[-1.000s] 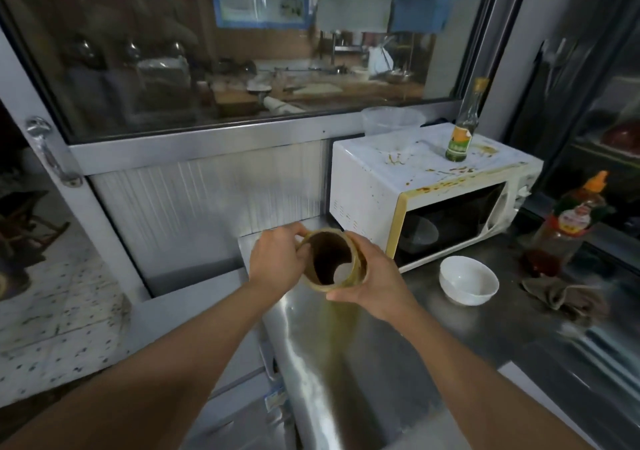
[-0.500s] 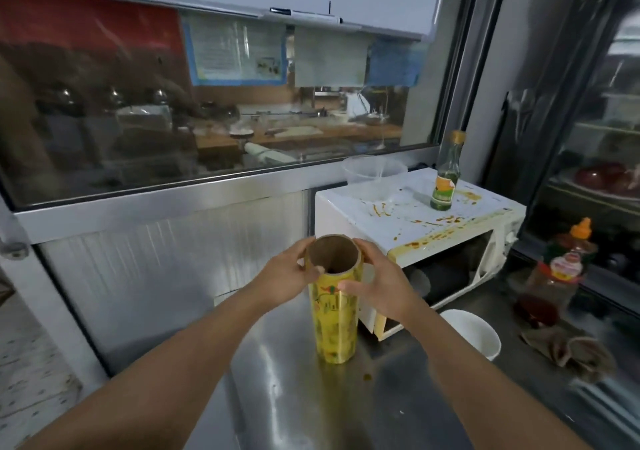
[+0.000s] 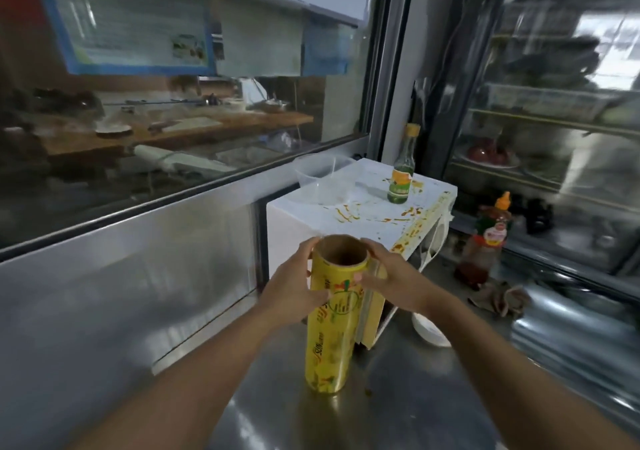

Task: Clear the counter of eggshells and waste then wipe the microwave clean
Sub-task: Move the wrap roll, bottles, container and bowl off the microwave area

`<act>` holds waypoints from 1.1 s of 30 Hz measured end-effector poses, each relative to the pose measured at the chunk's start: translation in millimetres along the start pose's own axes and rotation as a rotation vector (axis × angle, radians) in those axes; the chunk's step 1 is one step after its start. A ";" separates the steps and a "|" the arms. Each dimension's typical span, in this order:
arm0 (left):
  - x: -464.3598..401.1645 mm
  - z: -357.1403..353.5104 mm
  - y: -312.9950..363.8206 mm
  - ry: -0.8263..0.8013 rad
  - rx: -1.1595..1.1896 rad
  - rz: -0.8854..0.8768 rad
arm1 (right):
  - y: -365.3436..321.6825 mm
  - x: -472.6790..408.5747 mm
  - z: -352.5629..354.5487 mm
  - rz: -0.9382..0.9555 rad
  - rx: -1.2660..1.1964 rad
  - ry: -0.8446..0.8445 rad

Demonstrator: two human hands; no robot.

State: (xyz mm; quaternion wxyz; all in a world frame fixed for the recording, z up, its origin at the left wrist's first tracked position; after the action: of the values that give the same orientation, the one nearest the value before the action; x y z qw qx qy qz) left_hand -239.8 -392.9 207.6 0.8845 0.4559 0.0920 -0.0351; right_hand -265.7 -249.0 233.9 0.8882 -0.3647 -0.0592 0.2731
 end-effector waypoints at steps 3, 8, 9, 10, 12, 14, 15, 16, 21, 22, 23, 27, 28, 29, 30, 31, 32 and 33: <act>-1.1 -0.1 -3.2 0.039 0.003 -0.034 | 7.5 1.5 -5.3 -0.060 -0.023 -0.015; 0.9 -13.4 -22.8 -0.052 0.070 0.032 | 4.8 0.9 6.1 -0.098 0.021 0.059; 0.8 -18.2 -27.1 -0.076 0.081 0.043 | 0.7 -1.9 7.0 -0.089 0.049 0.066; 0.8 -23.3 -31.4 -0.098 0.090 0.057 | -3.7 -5.5 6.3 -0.075 0.072 0.065; 1.0 -33.4 -39.6 -0.128 0.121 0.095 | -11.1 -14.5 2.4 -0.042 0.096 0.054; 3.0 -43.0 -48.6 -0.129 0.179 0.157 | -13.1 -23.0 -1.9 -0.016 0.112 0.039; 4.3 -48.7 -53.7 -0.121 0.237 0.193 | -12.3 -26.4 -3.3 -0.007 0.126 0.034; 5.3 -54.3 -58.6 -0.104 0.301 0.219 | -10.9 -29.3 -3.5 -0.001 0.141 0.035; 5.3 -61.9 -69.1 0.003 0.505 0.272 | -11.1 -41.7 -1.5 0.032 0.152 0.077; 4.4 -60.0 -70.9 0.014 0.527 0.282 | -13.7 -45.6 -2.6 0.039 0.149 0.075; 3.3 -56.4 -72.7 0.025 0.538 0.286 | -17.3 -50.3 -4.4 0.045 0.147 0.071; -5.4 -26.4 -78.5 0.099 0.555 0.283 | -38.5 -77.0 -10.8 0.077 0.128 0.092; -9.1 -16.8 -80.3 0.115 0.565 0.279 | -44.1 -85.4 -12.5 0.083 0.127 0.102; -13.2 -7.1 -82.1 0.126 0.562 0.271 | -49.2 -94.3 -14.6 0.088 0.122 0.108; -17.5 2.6 -84.4 0.128 0.544 0.261 | -54.1 -103.4 -17.3 0.091 0.113 0.109; -21.8 12.2 -87.5 0.129 0.519 0.253 | -59.1 -112.6 -20.4 0.097 0.108 0.109; -25.7 21.9 -92.3 0.136 0.494 0.255 | -64.5 -122.0 -24.2 0.106 0.113 0.106; -29.2 31.8 -98.8 0.151 0.471 0.265 | -70.4 -131.3 -28.8 0.118 0.124 0.101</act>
State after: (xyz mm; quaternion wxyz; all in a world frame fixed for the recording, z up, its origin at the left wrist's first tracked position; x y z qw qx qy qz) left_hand -278.7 -476.9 152.3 0.7418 0.6583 0.0864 0.0945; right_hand -336.6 -377.2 273.2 0.8933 -0.3250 0.0244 0.3094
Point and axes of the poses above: each hand's wrist, its own x-axis away from the middle knuckle, its own z-axis out of the back of the hand, y = z × x, the point moved 10 cm from there along -x, towards the middle knuckle, and after that the axes turned 2 degrees about x, right-handed, at the moved point
